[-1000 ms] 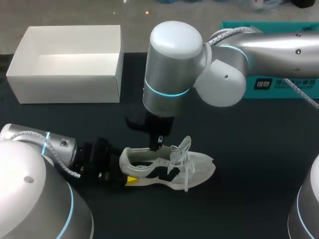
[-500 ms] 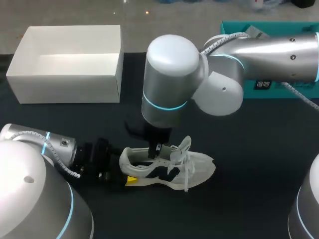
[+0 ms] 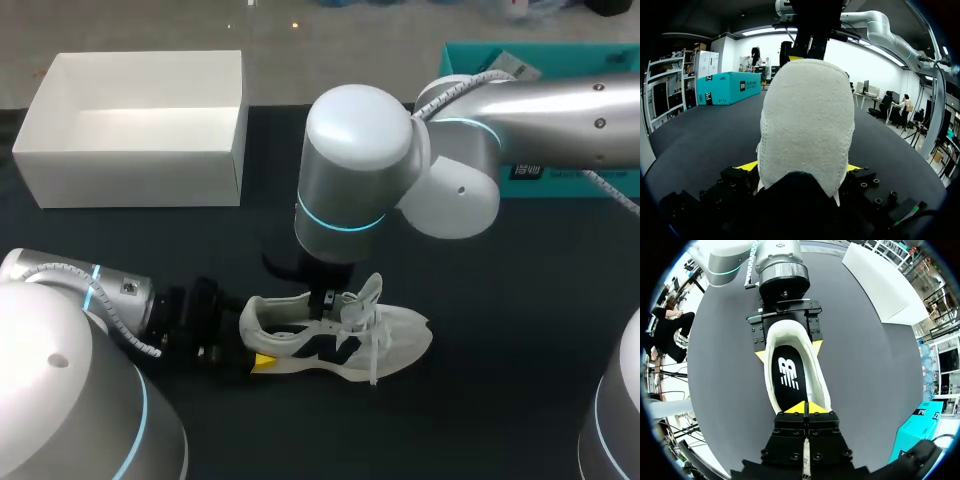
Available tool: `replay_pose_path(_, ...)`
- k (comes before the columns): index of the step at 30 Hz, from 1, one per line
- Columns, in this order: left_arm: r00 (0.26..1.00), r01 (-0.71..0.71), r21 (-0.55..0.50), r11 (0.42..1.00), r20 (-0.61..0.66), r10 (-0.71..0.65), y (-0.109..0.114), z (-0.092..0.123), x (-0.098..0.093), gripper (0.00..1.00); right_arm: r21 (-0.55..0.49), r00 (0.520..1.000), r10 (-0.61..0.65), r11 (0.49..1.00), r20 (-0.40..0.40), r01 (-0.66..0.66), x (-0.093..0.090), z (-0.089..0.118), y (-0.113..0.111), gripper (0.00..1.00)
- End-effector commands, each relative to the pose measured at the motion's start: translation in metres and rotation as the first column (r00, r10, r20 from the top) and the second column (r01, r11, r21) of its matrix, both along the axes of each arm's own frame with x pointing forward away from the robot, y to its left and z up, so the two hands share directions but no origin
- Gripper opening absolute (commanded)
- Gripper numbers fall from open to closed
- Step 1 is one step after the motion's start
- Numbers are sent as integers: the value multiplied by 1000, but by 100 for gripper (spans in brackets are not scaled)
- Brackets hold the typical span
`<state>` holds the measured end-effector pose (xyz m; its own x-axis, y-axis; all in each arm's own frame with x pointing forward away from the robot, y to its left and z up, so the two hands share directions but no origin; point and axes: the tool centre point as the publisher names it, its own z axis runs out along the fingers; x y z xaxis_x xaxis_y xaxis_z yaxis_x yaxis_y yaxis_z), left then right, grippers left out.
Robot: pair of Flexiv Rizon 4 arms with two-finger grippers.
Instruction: Take the shoe out of the shoebox, open the shoe tongue, remove and reinsert the insole, then place the shoe into the shoebox
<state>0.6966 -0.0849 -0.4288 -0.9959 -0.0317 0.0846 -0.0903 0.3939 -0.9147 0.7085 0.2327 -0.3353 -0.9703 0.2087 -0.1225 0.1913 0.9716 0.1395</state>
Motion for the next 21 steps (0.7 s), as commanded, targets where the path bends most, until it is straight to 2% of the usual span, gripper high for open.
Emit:
replay_pose_path(1,1000,-2,3,1000,0,2,0,-2,-1,0,-29,1000,5,1000,-21,-5,9,-6,5,0)
replay_pose_path(7,1000,-2,3,1000,0,2,0,-2,-1,0,-54,999,-7,999,-42,5,0,-19,1,0)
replay_pose_path(16,1000,-2,3,1000,0,2,0,-2,-1,0,-61,996,-28,998,-84,23,-28,-29,-7,0)
replay_pose_path(21,1000,-2,3,1000,0,2,0,-2,-1,0,-66,993,-11,998,-118,3,-27,-42,1,0)
